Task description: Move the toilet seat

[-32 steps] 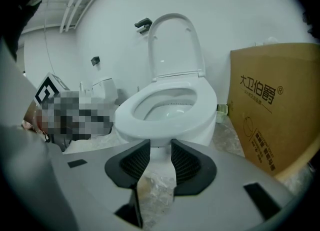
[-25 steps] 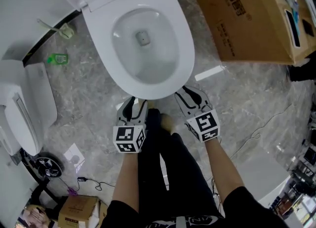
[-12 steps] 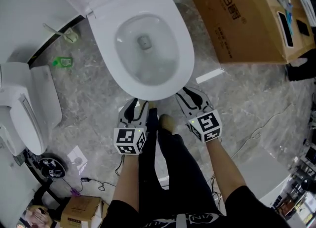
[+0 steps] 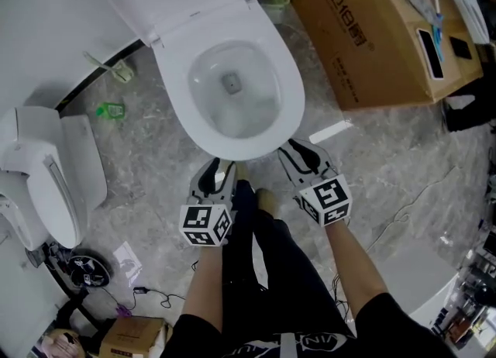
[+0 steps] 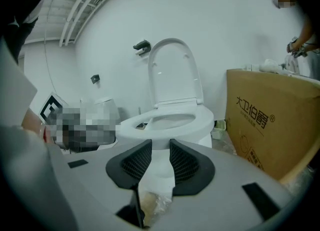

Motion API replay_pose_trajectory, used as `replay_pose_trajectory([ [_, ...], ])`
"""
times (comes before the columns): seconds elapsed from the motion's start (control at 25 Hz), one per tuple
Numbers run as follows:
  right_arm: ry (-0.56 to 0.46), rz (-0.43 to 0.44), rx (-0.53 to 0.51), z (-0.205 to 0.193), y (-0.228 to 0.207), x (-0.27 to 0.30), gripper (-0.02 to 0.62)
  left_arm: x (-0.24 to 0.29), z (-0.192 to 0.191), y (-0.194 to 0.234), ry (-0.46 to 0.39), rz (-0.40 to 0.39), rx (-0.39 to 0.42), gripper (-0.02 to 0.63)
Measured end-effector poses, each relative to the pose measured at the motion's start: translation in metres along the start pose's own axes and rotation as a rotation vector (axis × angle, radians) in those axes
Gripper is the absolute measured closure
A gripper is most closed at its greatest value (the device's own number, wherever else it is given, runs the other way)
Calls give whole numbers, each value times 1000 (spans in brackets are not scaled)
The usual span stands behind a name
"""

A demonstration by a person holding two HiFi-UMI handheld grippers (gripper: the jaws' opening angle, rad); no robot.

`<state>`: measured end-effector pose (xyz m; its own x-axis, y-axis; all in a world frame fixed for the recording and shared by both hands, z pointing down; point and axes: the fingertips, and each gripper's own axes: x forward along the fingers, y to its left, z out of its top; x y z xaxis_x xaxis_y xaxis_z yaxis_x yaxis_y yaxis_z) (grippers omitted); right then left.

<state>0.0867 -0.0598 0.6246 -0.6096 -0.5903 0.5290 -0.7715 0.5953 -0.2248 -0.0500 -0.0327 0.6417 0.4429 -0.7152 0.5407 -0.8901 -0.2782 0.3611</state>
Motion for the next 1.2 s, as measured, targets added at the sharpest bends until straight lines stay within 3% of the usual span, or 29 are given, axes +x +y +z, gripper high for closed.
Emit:
replay_pose_trajectory([
  [0.44,-56,27,-21,63,5,-14,474,-20,57,-9,-40,12,-29,437],
  [0.96,-202,31,-33,169,7,-17,476,-37,158,-6,-169,23,-87,439],
  [1.08,-234,31,-38,198,6,-14,477,-38,183,-1,-178,55,-57,449],
  [1.2,-261,34,-51,228,4,-9,481,-38,211,9,-202,111,-14,500],
])
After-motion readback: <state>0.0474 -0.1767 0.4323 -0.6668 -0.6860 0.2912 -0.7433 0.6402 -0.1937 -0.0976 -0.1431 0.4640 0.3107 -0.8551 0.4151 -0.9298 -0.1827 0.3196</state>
